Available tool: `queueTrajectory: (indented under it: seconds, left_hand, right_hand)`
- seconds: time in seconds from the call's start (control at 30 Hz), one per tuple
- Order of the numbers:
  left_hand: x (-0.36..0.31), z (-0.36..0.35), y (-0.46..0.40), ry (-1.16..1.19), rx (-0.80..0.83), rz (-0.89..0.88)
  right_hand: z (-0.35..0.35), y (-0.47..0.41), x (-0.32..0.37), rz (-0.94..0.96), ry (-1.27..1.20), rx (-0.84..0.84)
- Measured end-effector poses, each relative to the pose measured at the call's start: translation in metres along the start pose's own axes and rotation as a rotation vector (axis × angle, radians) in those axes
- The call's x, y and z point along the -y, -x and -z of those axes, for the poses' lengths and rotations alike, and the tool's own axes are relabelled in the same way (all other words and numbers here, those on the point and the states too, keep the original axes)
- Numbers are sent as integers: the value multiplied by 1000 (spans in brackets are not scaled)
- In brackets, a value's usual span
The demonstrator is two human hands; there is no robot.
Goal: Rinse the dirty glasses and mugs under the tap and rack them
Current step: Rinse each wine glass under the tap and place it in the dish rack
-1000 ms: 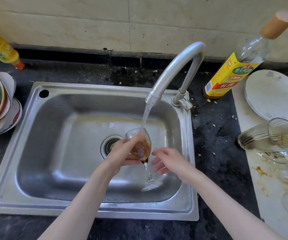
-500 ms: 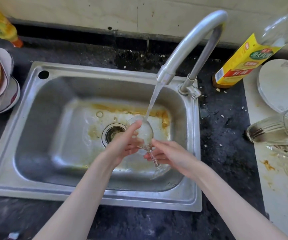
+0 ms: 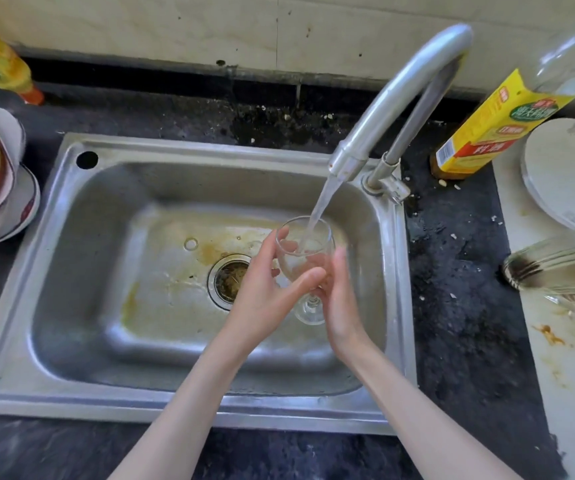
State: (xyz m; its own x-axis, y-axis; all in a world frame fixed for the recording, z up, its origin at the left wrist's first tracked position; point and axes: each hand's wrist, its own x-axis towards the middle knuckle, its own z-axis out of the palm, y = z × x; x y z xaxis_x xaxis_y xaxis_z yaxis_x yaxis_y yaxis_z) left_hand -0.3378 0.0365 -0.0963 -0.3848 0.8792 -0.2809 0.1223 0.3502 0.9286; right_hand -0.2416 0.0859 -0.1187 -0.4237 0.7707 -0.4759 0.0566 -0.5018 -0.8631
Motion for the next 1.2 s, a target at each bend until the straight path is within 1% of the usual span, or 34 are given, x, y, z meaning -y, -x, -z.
queueTrajectory:
  seconds: [0.07, 0.17, 0.23, 0.3, 0.33, 0.37, 0.43, 0.5, 0.57, 0.63, 0.7, 0.8, 0.9, 0.97, 1.03, 1.13, 1.2]
  left_hand:
    - [7, 3, 3, -64, 20, -54]
    - [10, 9, 5, -72, 25, -86]
    - [7, 13, 4, -48, 90, -88]
    - [5, 15, 1, -13, 168, -69]
    - [7, 16, -1, 1, 175, -58]
    - [8, 16, -3, 14, 158, -45]
    - [9, 13, -4, 71, 72, -12]
    - [9, 9, -2, 126, -40, 29]
    - [7, 6, 0, 169, -81, 61]
    - [7, 7, 1, 193, -35, 69]
    - [10, 11, 1, 173, 20, 92]
    - [10, 19, 1, 176, 105, 109]
    - [7, 17, 2, 205, 212, 109]
    - [4, 14, 1, 221, 172, 92]
    - [2, 10, -2, 208, 87, 74]
    - [-5, 10, -6, 214, -57, 68]
    - [-8, 12, -9, 220, -89, 75]
  right_hand:
    - [-1, -2, -4, 34, -47, -29]
    - [-1, -5, 1, -34, -91, -65]
    - [0, -9, 3, -103, -104, -13]
    - [0, -11, 3, -177, -97, 99]
    - [1, -11, 1, -190, -100, 151]
    - [2, -11, 0, -186, -114, 182]
    - [6, -7, -4, -143, -113, 165]
    - [8, -2, -8, -79, -28, 120]
    - [9, 3, -12, -40, 38, 94]
    - [8, 5, -11, -55, 28, 86]
    - [7, 6, -9, -101, -43, 89]
    - [8, 3, -6, -220, -203, 167]
    - [4, -2, -6, -318, -275, 216]
    - [-1, -5, -4, -331, -306, 192]
    - [-4, -7, 1, -274, -309, 174]
    - [-7, -7, 7, -162, -247, 203]
    - [-7, -6, 9, -145, -221, 222]
